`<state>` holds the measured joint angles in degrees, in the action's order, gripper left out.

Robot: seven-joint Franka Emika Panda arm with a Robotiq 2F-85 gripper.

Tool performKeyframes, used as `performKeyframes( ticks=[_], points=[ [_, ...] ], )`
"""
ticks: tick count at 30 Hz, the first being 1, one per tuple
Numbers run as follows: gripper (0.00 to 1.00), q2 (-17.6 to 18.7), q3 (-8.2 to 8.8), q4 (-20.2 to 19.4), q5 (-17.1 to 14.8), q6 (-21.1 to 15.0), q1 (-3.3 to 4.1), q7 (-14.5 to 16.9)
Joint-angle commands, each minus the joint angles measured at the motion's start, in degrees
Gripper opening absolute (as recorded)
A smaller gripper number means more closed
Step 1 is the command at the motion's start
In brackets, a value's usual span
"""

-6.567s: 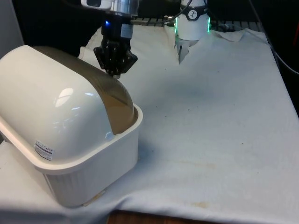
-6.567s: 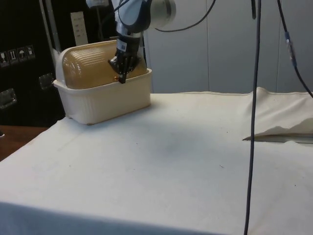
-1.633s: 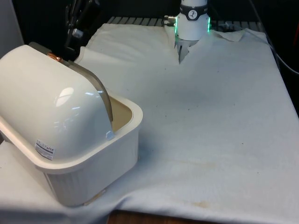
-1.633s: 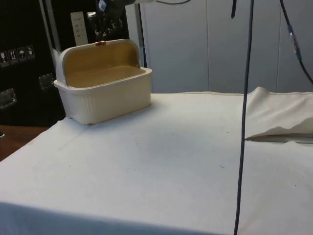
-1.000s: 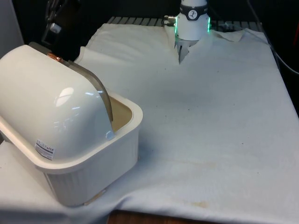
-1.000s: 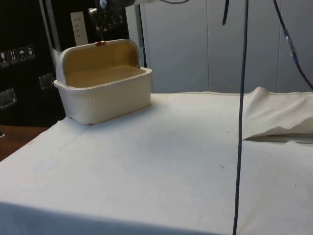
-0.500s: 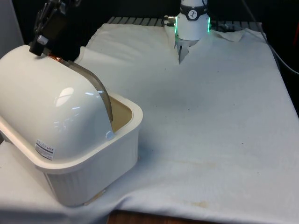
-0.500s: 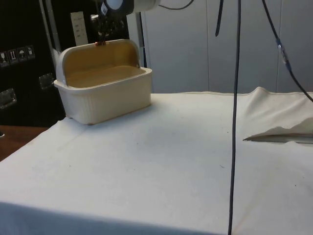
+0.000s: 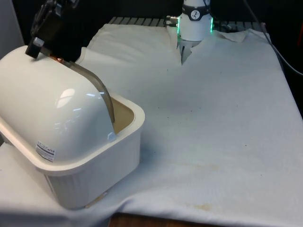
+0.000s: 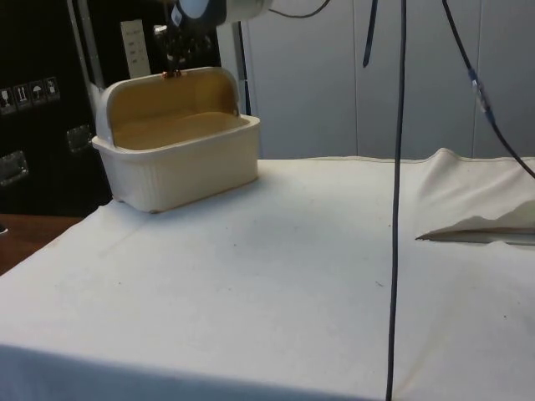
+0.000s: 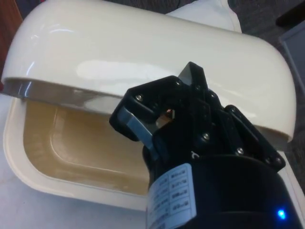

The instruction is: Open the lid, then close it.

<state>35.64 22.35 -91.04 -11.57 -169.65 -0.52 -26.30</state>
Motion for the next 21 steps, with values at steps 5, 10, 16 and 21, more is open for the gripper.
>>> performKeyframes(
  ticks=[5, 10, 16, 21],
  points=[
    [0.00, -1.26, 0.11, 0.00, -0.06, 1.20, 0.29, -0.40],
    [0.00, -2.75, -0.17, -1.49, -0.11, 1.38, 1.20, -0.97],
    [0.00, -3.44, -0.69, -2.98, -0.17, 1.20, 1.72, -1.72],
    [0.00, -3.27, -1.38, -3.44, 0.00, 1.55, 1.66, -2.35]
  ],
)
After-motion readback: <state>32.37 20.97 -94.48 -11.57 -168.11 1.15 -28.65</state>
